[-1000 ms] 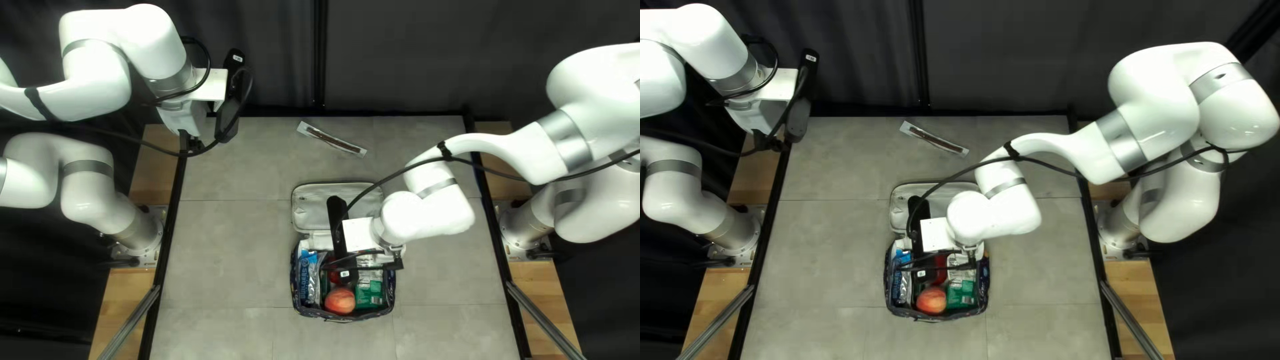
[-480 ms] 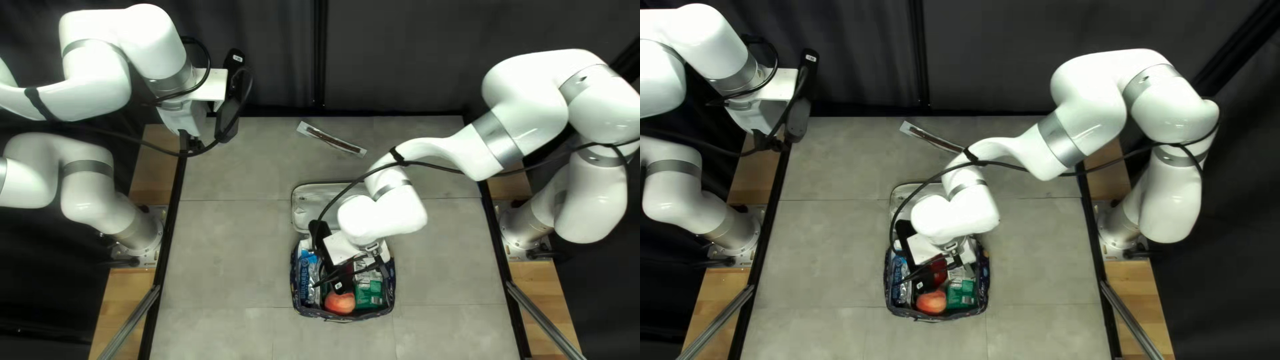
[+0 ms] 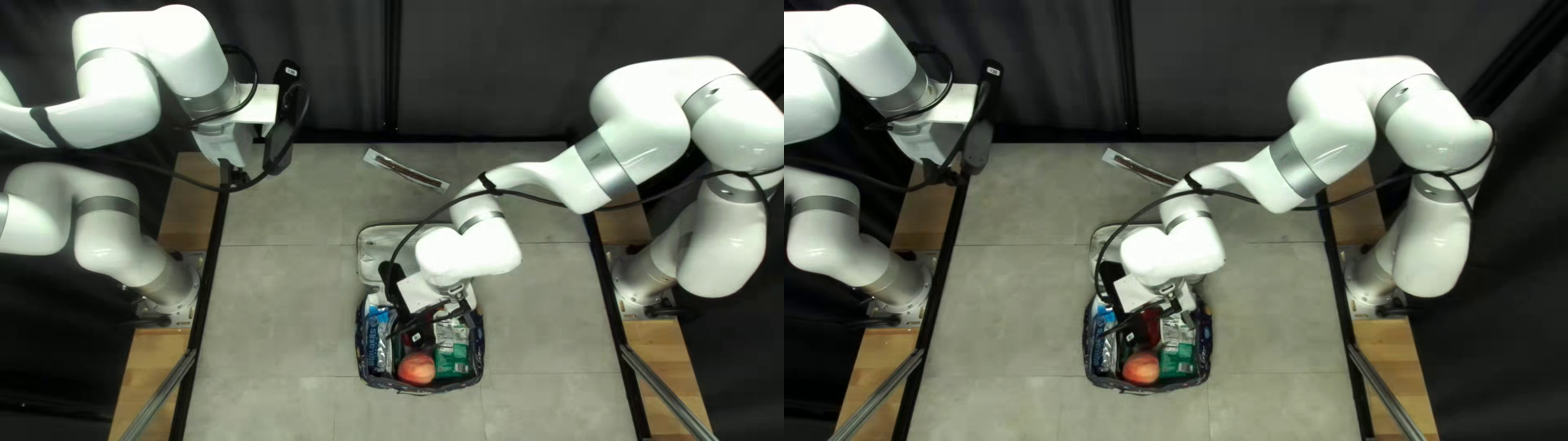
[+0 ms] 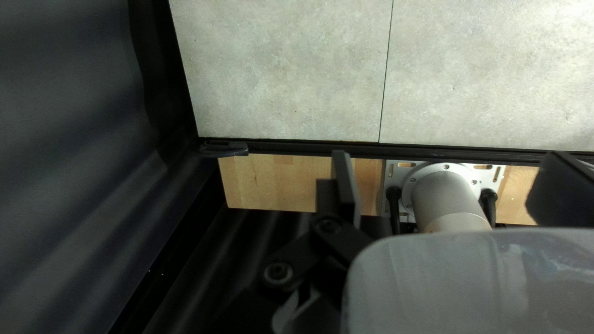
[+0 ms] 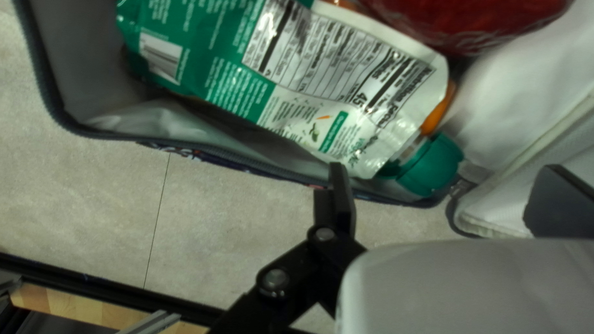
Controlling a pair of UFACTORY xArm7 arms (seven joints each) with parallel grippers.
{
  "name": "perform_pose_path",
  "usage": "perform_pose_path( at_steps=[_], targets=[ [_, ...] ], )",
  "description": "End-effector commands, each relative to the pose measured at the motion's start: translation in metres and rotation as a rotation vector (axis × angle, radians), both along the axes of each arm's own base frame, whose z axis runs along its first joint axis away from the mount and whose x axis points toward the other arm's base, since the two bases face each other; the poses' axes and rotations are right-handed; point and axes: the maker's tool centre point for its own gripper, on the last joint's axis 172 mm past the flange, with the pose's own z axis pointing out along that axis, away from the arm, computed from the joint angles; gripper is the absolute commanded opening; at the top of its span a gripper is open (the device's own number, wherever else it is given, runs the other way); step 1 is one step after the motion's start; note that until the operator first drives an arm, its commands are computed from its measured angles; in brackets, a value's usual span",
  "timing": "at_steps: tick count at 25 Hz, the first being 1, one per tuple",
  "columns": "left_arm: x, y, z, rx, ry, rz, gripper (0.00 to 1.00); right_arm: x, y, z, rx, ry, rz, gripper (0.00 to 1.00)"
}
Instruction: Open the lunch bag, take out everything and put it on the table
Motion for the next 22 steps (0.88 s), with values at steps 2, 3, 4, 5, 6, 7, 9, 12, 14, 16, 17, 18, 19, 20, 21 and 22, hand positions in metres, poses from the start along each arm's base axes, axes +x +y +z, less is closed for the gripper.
perform_pose_path(
  at_steps=[2, 3, 4, 5, 6, 7, 9, 12, 14, 16, 17, 18, 19, 20, 21, 22],
  targets=[
    [0.0, 0.0, 0.0, 0.0, 0.0, 0.0, 1.0, -0.0013, 0.0005, 0.0017, 0.011, -0.005, 0.012, 0.96],
    [0.0, 0.0, 0.0, 0.0, 0.0, 0.0, 1.0, -0.0013, 0.0005, 0.0017, 0.011, -0.005, 0.012, 0.73],
    [0.0, 0.0, 0.0, 0.0, 0.0, 0.0, 1.0, -0.0013, 0.0005, 0.0017, 0.011, -0.005, 0.012, 0.32],
    [0.0, 0.0, 0.0, 0.0, 0.0, 0.0, 1.0, -0.0013, 0.0005, 0.0017, 0.011, -0.005, 0.012, 0.07],
    [0.0, 0.0, 0.0, 0.0, 0.0, 0.0, 1.0, -0.0013, 0.0005, 0.0017, 0.011, -0.005, 0.012, 0.08],
    [0.0, 0.0, 0.0, 0.0, 0.0, 0.0, 1.0, -0.0013, 0.0005, 0.0017, 0.011, -0.005, 0.012, 0.12],
    [0.0, 0.0, 0.0, 0.0, 0.0, 0.0, 1.0, -0.0013, 0.0005, 0.0017, 0.011, -0.005, 0.012, 0.34],
    [0.0, 0.0, 0.0, 0.0, 0.0, 0.0, 1.0, -0.0013, 0.0005, 0.0017, 0.011, -0.005, 0.012, 0.22],
    [0.0, 0.0, 0.0, 0.0, 0.0, 0.0, 1.0, -0.0013, 0.0005, 0.0017, 0.011, -0.005, 0.012, 0.0],
    [0.0, 0.0, 0.0, 0.0, 0.0, 0.0, 1.0, -0.0013, 0.0005, 0.0017, 0.011, -0.005, 0.012, 0.0],
    [0.0, 0.0, 0.0, 0.0, 0.0, 0.0, 1.0, -0.0013, 0.0005, 0.0017, 0.011, -0.005, 0.012, 0.0],
    [0.0, 0.0, 0.0, 0.0, 0.0, 0.0, 1.0, -0.0013, 0.0005, 0.0017, 0.011, -0.005, 0.012, 0.0],
    [0.0, 0.0, 0.0, 0.0, 0.0, 0.0, 1.0, -0.0013, 0.0005, 0.0017, 0.011, -0.005, 0.012, 0.0],
    [0.0, 0.0, 0.0, 0.0, 0.0, 0.0, 1.0, -0.0013, 0.0005, 0.0017, 0.011, -0.005, 0.012, 0.0],
    [0.0, 0.0, 0.0, 0.0, 0.0, 0.0, 1.0, -0.0013, 0.0005, 0.0017, 0.011, -0.005, 0.012, 0.0],
    [0.0, 0.0, 0.0, 0.0, 0.0, 0.0, 1.0, -0.0037, 0.0003, -0.0011, -0.001, -0.006, 0.029, 0.0]
  ],
)
